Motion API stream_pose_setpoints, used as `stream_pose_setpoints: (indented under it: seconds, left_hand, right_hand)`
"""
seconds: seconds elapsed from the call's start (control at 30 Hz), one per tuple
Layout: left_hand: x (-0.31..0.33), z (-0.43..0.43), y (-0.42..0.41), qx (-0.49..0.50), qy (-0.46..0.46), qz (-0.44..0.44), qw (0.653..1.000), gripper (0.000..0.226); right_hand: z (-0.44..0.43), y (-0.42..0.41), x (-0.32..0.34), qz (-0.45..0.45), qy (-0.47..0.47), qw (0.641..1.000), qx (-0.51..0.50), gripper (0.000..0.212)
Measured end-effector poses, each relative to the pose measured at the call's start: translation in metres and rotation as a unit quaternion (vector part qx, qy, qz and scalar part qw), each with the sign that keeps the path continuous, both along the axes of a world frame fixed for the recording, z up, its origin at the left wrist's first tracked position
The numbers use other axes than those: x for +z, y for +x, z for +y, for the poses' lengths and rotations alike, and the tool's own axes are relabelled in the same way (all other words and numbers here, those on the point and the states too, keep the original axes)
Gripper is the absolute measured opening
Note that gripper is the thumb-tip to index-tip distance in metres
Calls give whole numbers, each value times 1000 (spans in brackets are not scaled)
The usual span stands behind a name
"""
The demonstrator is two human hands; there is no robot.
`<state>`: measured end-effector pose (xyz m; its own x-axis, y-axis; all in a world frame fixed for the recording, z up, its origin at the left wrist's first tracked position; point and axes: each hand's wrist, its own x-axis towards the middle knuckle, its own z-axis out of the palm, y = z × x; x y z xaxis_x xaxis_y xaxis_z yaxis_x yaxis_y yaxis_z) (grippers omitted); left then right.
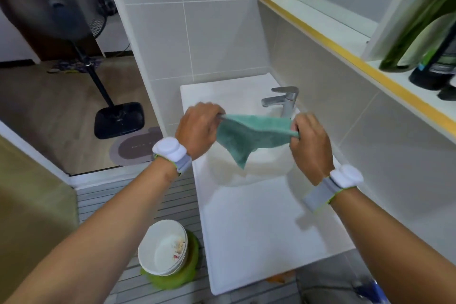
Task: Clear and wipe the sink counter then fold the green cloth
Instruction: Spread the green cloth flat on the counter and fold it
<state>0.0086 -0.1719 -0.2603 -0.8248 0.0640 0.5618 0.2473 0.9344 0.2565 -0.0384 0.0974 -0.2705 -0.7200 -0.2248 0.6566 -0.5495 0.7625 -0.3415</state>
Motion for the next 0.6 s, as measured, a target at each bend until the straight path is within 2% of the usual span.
stream_pose_setpoints:
  seconds: [0.13, 0.23, 0.3, 0.37, 0.43, 0.6]
  left_hand:
    - [-73, 15, 50, -100, -90, -92, 987, 23]
    - [-123, 25, 90, -177, -137, -153, 962, 30]
    - [-138, 29, 110, -216, -168, -195, 942, 31]
    - [-142, 32, 126, -248, -179, -233, 923, 20]
    - [-140, 32, 139, -258, -155, -268, 915, 10]
    - [-134, 30, 152, -285, -111, -313, 899, 16]
  right_hand:
    - [41, 47, -65, -136, 132, 979, 69, 30]
    - [63, 77, -104, -266, 230, 929, 117, 38]
    - [70, 92, -116, -323, 277, 891, 159, 32]
    - [73, 102, -117, -373, 292, 861, 181, 23]
    - [76, 108, -117, -409, 277, 850, 182, 21]
    - [83, 118, -110, -432, 293, 828, 207, 42]
